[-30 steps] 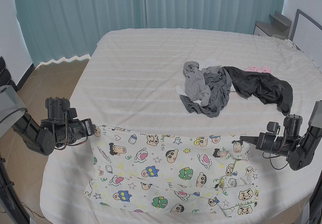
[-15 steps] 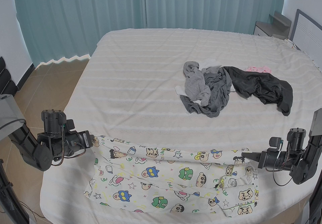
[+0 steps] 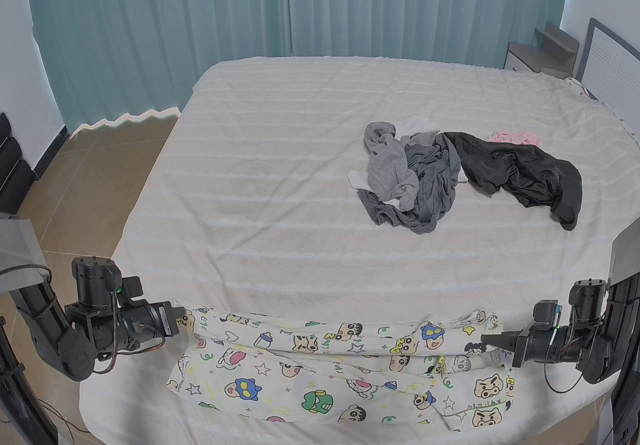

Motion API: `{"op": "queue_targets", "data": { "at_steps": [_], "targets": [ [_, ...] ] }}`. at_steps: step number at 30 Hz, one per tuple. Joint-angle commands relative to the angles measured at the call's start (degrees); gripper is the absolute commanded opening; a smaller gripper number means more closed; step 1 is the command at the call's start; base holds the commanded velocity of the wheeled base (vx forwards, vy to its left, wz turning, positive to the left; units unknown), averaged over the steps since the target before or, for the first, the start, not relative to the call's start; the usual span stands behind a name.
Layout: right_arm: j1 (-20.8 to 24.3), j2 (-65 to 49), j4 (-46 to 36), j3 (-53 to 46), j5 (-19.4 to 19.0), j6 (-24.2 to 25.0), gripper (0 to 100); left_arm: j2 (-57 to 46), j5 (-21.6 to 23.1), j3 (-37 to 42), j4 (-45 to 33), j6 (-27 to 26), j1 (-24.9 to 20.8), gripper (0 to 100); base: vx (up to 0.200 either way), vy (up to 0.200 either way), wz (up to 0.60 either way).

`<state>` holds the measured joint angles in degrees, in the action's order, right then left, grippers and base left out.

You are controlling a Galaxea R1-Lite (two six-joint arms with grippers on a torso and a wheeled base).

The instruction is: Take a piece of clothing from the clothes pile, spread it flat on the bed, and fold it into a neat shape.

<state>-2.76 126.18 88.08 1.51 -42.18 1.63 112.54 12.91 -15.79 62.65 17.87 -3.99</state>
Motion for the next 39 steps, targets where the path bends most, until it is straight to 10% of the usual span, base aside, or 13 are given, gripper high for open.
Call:
{"op": "queue_targets", "data": {
  "at_steps": [1,32,33,34,35,39],
  "targets": [
    [-1.6,4.1,0.7,-1.5,-0.1,-1.7,0,0.7,1.0,5.4,2.9,-2.1,0.1,0,0.000,0.000,0.00],
    [-1.6,-0.2,-17.4,-1.5,0.1,-8.6,0,7.9,0.7,6.4,3.8,-2.1,0.0,0,0.000,0.000,0.00],
    [-1.6,-0.2,-17.5,-1.5,0.2,-8.6,0,8.0,0.7,6.4,3.8,-2.1,0.0,100,0.000,0.000,0.00],
    [-1.6,-0.2,-17.5,-1.5,0.2,-8.6,0,8.0,0.7,6.4,3.8,-2.1,0.0,100,0.000,0.000,0.00],
    [-1.6,-0.2,-17.5,-1.5,0.2,-8.6,100,8.0,0.7,6.4,3.8,-2.1,0.0,100,0.000,0.000,0.00],
    [-1.8,-0.4,-17.5,-1.5,-0.1,-8.3,100,8.3,0.7,6.5,4.4,-1.6,0.3,100,0.000,0.000,0.00]
  ]
}}
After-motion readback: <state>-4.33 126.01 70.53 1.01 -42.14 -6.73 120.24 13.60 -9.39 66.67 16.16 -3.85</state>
